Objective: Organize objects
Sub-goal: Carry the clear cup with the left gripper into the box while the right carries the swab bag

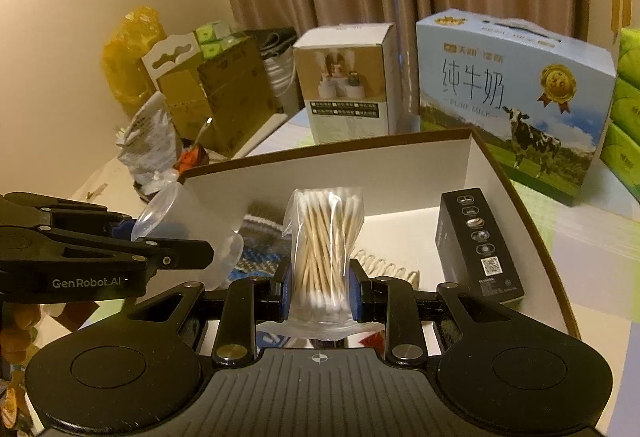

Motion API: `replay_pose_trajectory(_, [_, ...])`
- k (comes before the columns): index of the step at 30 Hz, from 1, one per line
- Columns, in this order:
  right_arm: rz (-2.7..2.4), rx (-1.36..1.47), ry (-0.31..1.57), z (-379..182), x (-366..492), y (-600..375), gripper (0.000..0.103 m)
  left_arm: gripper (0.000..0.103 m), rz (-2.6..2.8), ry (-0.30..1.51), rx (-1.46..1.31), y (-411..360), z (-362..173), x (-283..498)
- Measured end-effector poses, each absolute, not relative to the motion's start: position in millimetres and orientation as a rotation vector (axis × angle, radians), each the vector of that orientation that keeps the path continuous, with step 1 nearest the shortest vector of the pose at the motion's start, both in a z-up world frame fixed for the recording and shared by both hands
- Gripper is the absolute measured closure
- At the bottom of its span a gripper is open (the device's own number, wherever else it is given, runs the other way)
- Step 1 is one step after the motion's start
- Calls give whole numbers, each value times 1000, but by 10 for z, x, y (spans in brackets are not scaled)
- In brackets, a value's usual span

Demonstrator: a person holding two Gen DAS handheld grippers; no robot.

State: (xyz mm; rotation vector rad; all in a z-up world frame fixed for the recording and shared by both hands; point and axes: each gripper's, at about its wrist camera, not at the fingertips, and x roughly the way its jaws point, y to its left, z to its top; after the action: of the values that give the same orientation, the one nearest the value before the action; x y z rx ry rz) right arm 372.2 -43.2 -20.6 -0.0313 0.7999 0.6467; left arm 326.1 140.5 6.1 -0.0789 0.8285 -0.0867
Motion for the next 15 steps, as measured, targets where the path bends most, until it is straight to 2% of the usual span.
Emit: replay_pose_trajectory(15, [626,-24,866,-451,4028,-288,78,76,-84,934,-109,1615,-315,3798])
